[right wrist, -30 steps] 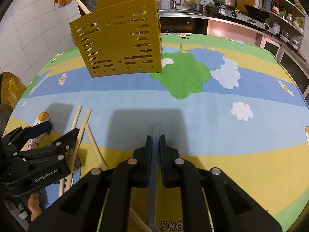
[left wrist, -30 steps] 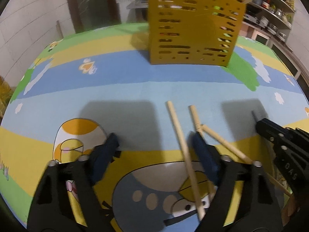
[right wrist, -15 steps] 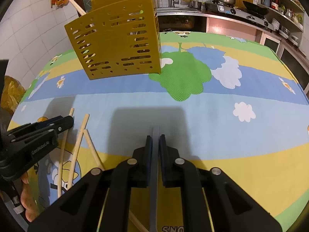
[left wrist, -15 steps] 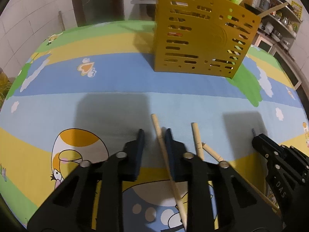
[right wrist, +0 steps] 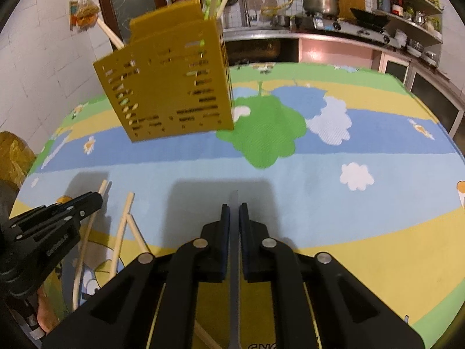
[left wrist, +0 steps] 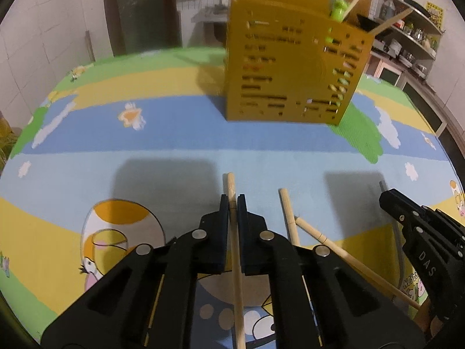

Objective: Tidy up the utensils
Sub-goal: 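Lift the chopstick with the left gripper toward the holder while the right gripper lifts its utensil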

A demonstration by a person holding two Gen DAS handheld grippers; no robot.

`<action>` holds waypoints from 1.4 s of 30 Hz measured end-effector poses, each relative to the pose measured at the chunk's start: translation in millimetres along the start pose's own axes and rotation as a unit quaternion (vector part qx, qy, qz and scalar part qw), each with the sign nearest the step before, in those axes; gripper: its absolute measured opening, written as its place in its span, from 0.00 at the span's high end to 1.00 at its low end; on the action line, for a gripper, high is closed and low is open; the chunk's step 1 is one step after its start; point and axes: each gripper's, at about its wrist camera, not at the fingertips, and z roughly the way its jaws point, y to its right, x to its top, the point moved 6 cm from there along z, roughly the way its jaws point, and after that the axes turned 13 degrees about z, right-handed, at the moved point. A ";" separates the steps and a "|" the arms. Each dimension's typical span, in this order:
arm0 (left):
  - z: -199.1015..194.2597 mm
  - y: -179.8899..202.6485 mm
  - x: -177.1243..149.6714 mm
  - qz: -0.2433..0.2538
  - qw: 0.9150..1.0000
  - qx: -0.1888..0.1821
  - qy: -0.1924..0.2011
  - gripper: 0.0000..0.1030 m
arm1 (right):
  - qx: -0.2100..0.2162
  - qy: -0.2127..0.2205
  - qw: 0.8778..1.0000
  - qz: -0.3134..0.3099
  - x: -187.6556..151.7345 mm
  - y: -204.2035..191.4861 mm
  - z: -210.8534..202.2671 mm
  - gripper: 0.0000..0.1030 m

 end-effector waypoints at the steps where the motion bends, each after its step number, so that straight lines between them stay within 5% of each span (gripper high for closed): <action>1: -5.4 -1.3 2.1 -0.001 1.000 0.001 0.012 0.96 | 0.000 0.008 1.000 0.001 1.8 -0.1 -3.1 0.93; 10: -48.5 -12.1 18.6 -0.004 0.994 0.023 0.103 0.96 | 0.027 0.095 0.995 0.020 23.1 1.4 -39.0 0.93; 19: -96.8 -13.7 28.2 0.000 0.979 0.036 0.202 0.96 | 0.063 0.182 0.981 0.030 35.9 -1.0 -78.4 0.93; 42: -142.5 -24.3 29.9 -0.013 0.954 0.048 0.295 0.96 | 0.095 0.280 0.955 0.000 31.9 -13.2 -124.0 0.93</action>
